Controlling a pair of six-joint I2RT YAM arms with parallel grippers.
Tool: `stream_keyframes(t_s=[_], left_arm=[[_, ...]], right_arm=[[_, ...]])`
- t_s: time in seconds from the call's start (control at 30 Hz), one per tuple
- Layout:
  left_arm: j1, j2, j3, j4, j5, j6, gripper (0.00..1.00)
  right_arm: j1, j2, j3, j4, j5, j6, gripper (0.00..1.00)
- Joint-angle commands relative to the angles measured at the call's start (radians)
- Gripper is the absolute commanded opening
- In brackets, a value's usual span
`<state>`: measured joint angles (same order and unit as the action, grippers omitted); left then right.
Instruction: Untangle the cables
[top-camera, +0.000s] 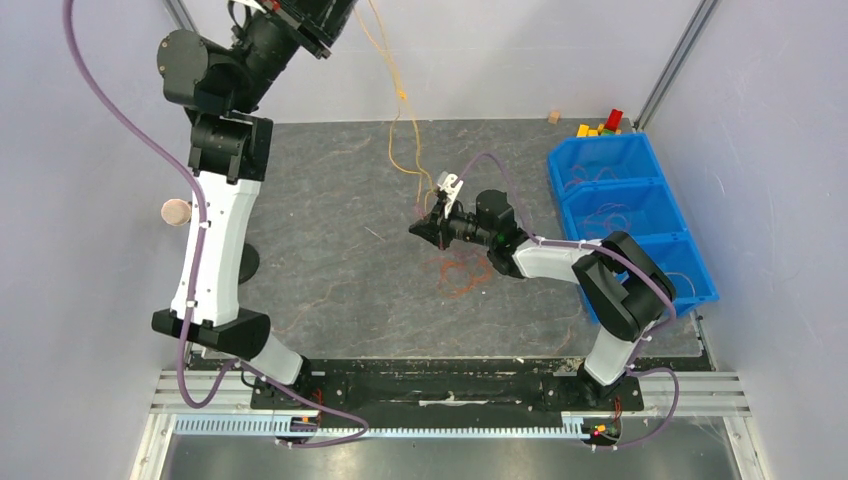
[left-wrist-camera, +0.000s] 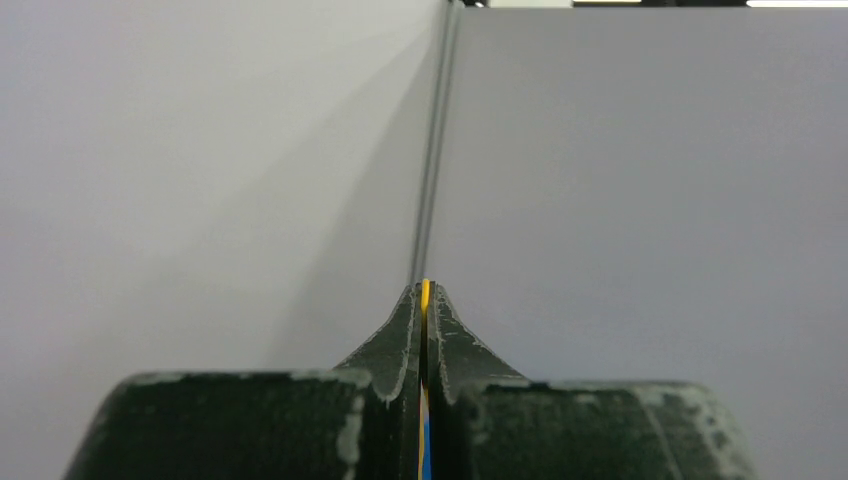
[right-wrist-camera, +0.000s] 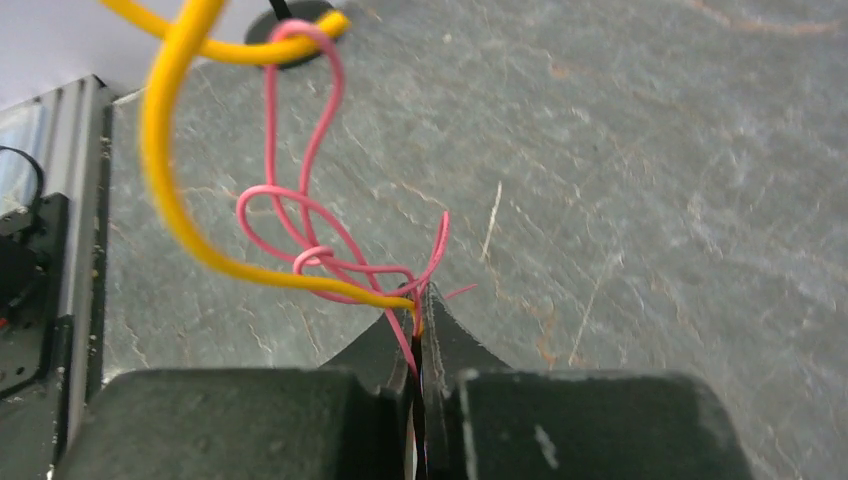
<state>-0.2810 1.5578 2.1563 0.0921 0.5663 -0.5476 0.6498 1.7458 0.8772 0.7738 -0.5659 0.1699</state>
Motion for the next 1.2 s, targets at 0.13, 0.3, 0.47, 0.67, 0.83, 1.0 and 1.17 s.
stream_keyframes(t_s=[0.13,0.3,0.47,0.67,0.83,1.0,1.17], left_arm=[[0.039,0.034,0.218,-0.073,-0.457,0.355,0.02],[0.057,0.083,0.338,-0.036,-0.615,0.492,0.02],[0.059,0.078,0.319,-0.022,-0.573,0.453,0.02],[0.059,0.007,0.133,0.014,-0.347,0.295,0.02],[0.059,-0.027,0.013,0.028,-0.209,0.184,0.02],[0.058,-0.051,-0.102,-0.009,-0.128,0.177,0.02],[0.054,-0.031,-0.188,-0.017,0.058,0.160,0.02]], right_arm=[[-0.046,-0.045,-0.115,-0.249,0.026,-0.054,0.00],[-0.082,-0.045,-0.172,-0.351,0.018,-0.055,0.00],[-0.091,-0.017,-0.147,-0.436,0.003,-0.084,0.00],[-0.106,-0.023,-0.105,-0.495,-0.012,-0.125,0.41],[-0.118,-0.118,-0.048,-0.541,-0.032,-0.147,0.65],[-0.144,-0.224,0.206,-0.721,-0.069,-0.134,0.83],[-0.149,-0.312,0.399,-0.772,-0.091,-0.089,0.98]])
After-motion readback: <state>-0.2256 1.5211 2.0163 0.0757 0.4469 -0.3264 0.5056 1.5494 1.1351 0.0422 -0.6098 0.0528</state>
